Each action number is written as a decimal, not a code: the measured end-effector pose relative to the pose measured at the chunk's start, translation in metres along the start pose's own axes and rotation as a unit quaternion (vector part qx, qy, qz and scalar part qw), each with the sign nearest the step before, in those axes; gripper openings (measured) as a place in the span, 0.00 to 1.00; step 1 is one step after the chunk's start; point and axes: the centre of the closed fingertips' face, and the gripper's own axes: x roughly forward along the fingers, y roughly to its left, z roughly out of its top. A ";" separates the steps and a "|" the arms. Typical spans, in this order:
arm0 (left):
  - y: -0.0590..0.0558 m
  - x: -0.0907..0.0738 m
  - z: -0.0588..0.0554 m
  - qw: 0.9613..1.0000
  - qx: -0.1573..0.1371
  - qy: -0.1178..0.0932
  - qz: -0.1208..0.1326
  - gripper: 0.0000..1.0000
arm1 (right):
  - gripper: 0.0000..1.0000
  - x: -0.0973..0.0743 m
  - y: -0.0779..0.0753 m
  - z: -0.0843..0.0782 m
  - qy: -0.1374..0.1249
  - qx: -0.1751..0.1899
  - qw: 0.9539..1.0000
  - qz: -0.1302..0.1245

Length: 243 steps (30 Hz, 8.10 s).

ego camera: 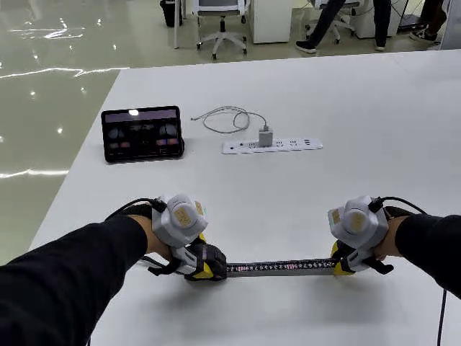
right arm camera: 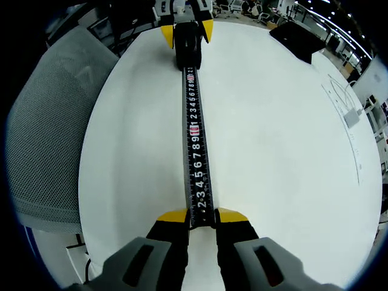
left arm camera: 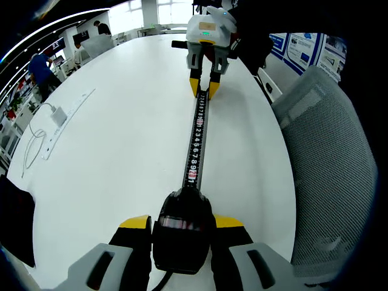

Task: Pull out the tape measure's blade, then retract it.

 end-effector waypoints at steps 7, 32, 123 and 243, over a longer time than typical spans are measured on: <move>0.006 -0.001 -0.002 1.000 -0.003 0.003 0.015 0.40 | 0.14 -0.001 0.001 0.001 -0.007 -0.012 1.000 -0.004; 0.024 -0.020 -0.015 0.983 -0.143 -0.071 0.094 1.00 | 0.56 -0.016 -0.005 0.002 -0.076 0.111 0.988 -0.082; -0.049 -0.114 -0.090 0.905 -0.277 -0.206 0.248 1.00 | 1.00 -0.120 0.095 -0.087 -0.229 0.287 0.898 -0.241; 0.025 -0.006 -0.026 0.765 -0.490 -0.228 0.351 0.65 | 0.11 -0.001 -0.002 -0.006 0.051 0.007 0.998 -0.023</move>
